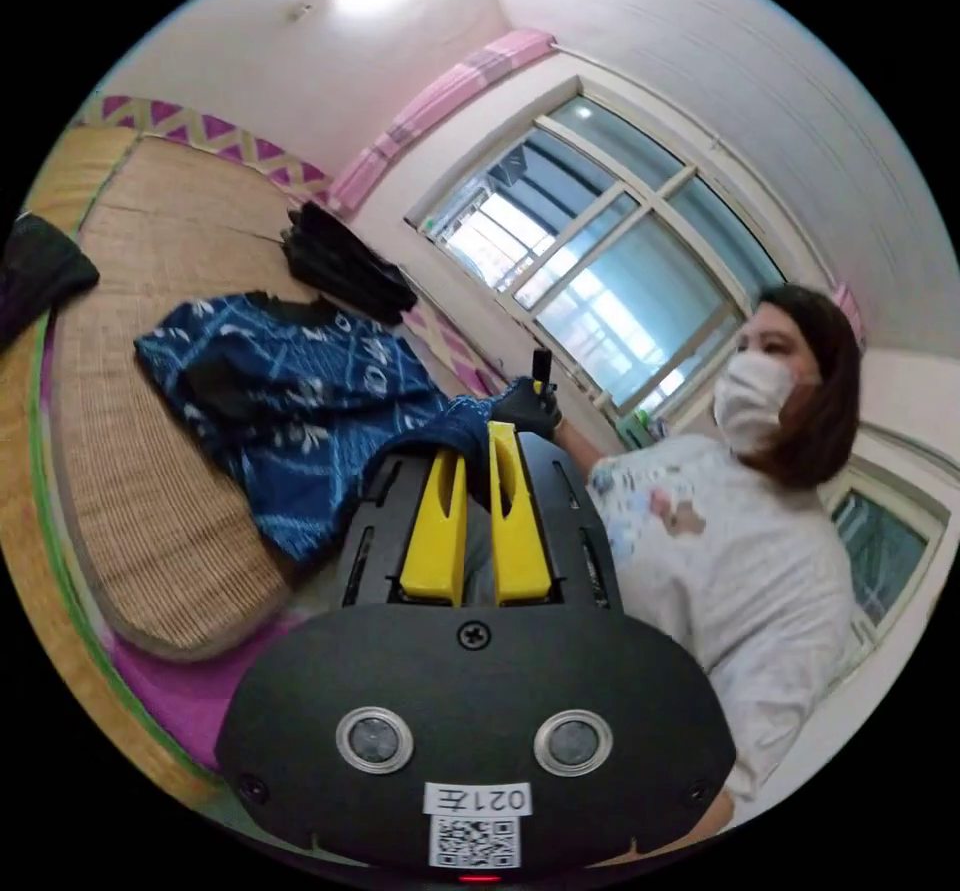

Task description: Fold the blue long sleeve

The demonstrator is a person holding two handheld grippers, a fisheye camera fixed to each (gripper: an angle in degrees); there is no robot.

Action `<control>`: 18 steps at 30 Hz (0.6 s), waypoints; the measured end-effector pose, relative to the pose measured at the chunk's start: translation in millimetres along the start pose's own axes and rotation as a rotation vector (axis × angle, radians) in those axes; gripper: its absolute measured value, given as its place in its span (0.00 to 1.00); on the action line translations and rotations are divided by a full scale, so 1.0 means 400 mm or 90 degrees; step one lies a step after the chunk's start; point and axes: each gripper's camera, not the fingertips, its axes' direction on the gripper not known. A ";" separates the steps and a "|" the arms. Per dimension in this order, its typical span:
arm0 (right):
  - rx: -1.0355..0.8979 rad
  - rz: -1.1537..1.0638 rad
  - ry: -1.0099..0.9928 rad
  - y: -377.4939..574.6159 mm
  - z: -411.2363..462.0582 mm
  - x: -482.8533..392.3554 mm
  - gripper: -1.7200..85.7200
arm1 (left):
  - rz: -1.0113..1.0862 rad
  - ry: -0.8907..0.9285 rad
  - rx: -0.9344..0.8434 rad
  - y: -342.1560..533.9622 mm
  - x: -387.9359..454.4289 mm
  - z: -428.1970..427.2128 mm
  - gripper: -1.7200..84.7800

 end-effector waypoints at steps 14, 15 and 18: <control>0.048 0.264 0.257 -0.185 -0.064 0.440 0.12 | -0.253 -0.095 0.132 -0.215 -0.601 0.047 0.09; 0.034 0.245 0.263 -0.181 -0.059 0.423 0.12 | -0.222 -0.125 0.102 -0.207 -0.568 0.043 0.09; -0.045 0.139 0.292 -0.186 0.000 0.350 0.09 | -0.155 -0.155 -0.001 -0.212 -0.507 0.096 0.09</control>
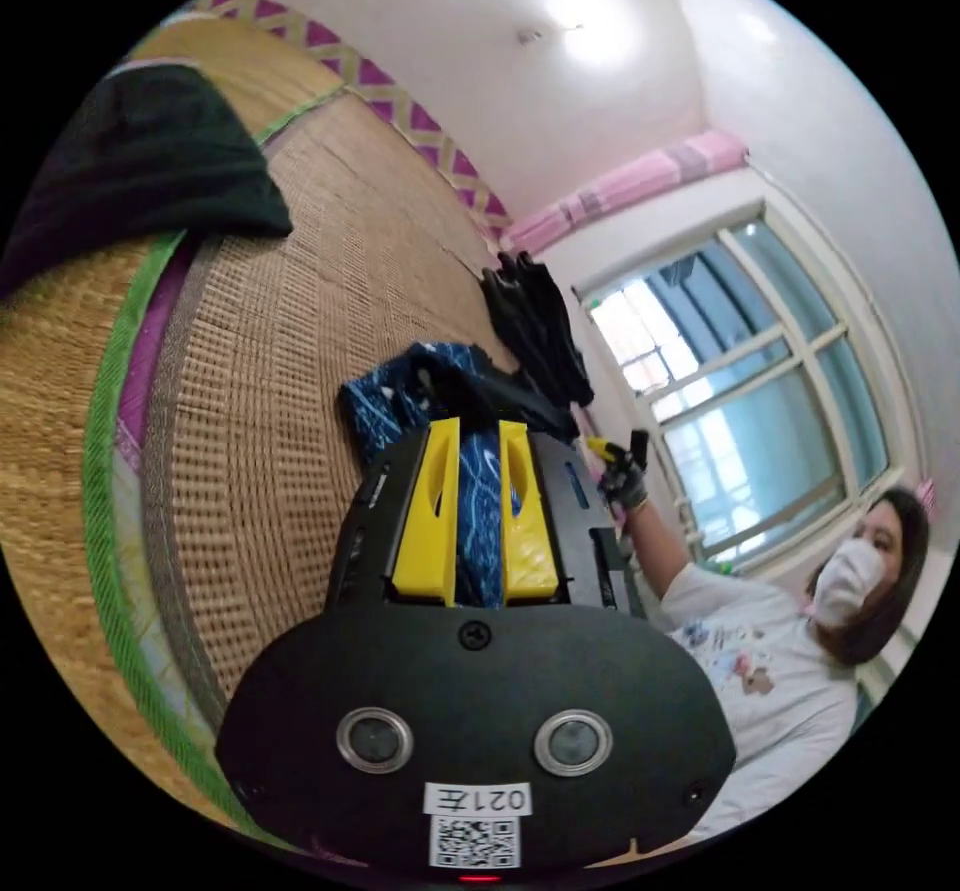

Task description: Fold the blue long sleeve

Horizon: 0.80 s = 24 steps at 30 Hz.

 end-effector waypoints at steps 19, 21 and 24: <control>0.067 0.115 0.065 -0.172 0.021 0.105 0.07 | -0.068 0.050 0.136 -0.161 -0.155 0.135 0.01; 0.044 0.095 0.048 -0.133 0.019 0.087 0.08 | -0.032 0.033 0.097 -0.113 -0.125 0.140 0.01; -0.028 0.059 0.041 -0.057 0.030 0.033 0.10 | 0.032 -0.039 0.026 -0.008 -0.050 0.156 0.04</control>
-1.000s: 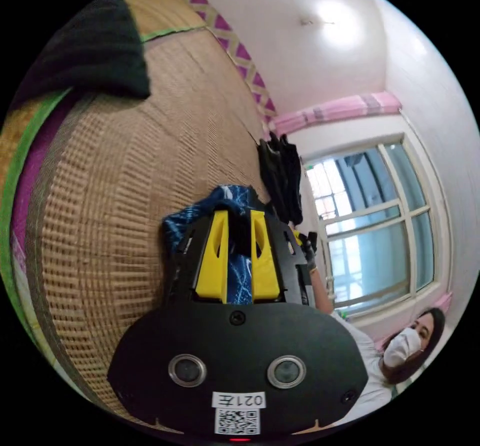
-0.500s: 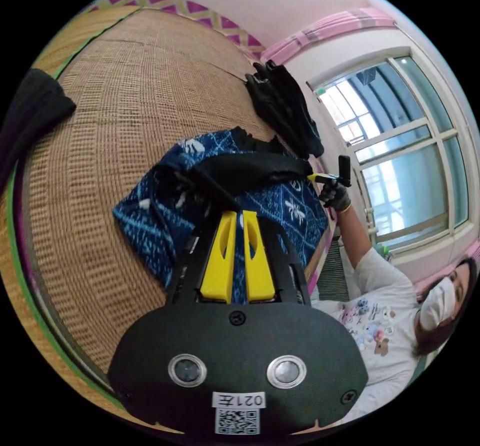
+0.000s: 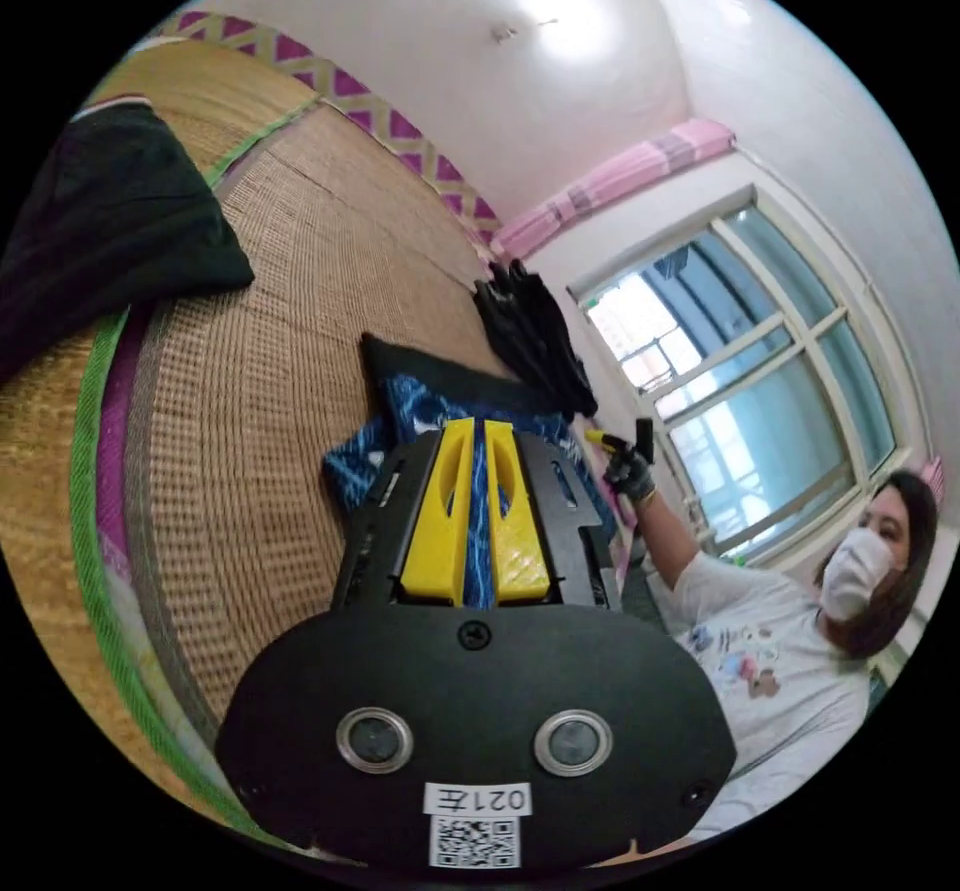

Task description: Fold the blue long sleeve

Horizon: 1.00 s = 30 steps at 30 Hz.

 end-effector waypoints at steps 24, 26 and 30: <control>-0.052 -0.022 -0.009 0.318 -0.006 -0.146 0.05 | -0.034 -0.097 -0.049 0.496 0.152 0.104 0.10; -0.053 -0.020 -0.018 0.325 0.000 -0.149 0.04 | -0.017 -0.099 -0.055 0.511 0.165 0.122 0.08; -0.040 -0.031 -0.032 0.329 -0.015 -0.159 0.02 | 0.022 -0.089 -0.032 0.546 0.203 0.110 0.02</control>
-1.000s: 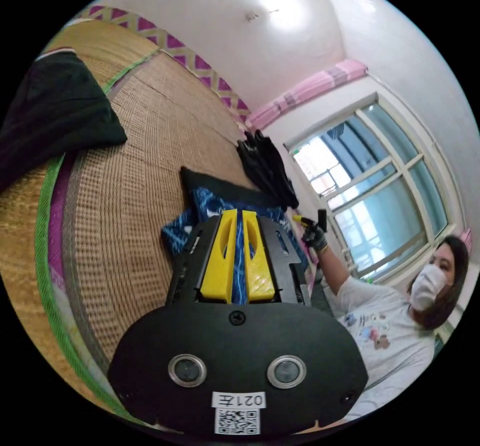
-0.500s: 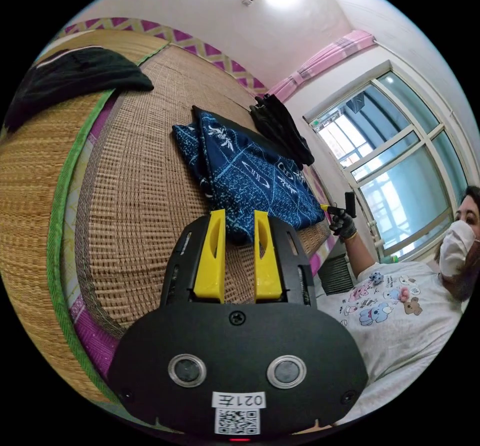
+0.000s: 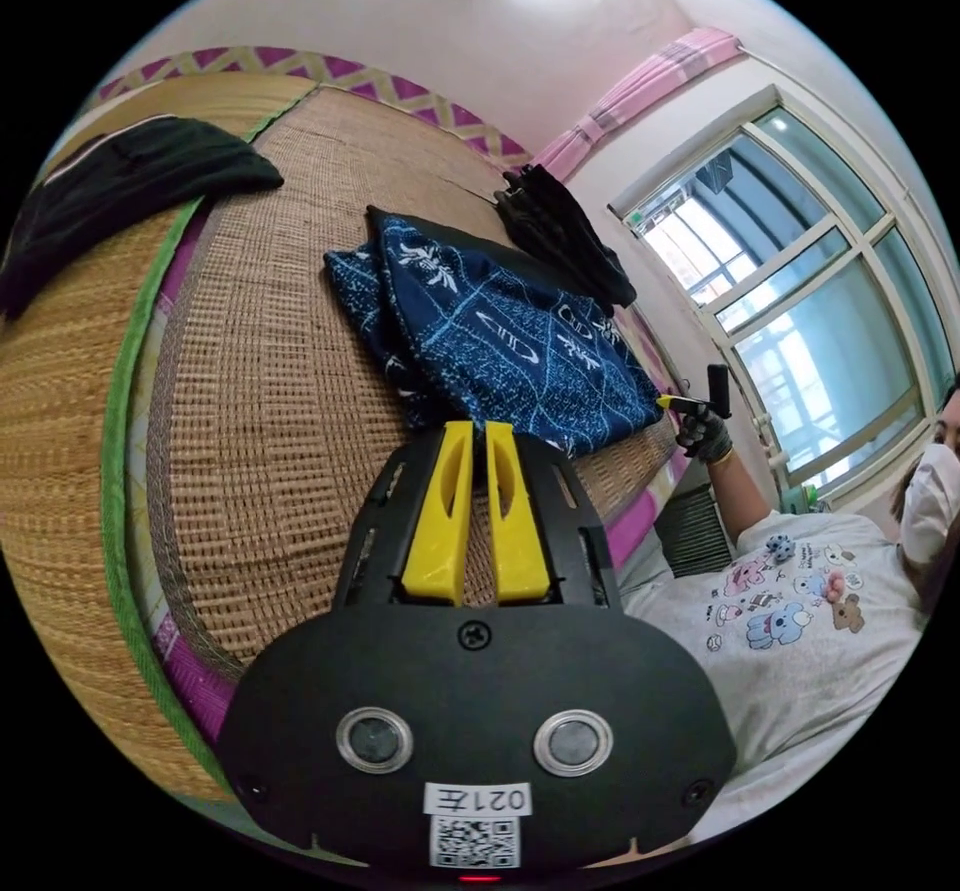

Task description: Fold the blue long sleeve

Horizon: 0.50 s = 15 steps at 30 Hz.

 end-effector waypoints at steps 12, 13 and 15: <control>-0.066 -0.008 -0.094 0.130 0.014 0.039 0.02 | -0.002 0.113 -0.057 0.248 -0.036 0.023 0.01; -0.062 -0.013 -0.086 0.132 0.014 0.031 0.03 | -0.004 0.114 -0.046 0.262 -0.032 0.018 0.02; -0.067 -0.012 -0.061 0.132 0.011 0.017 0.04 | -0.007 0.098 -0.045 0.282 -0.019 0.011 0.03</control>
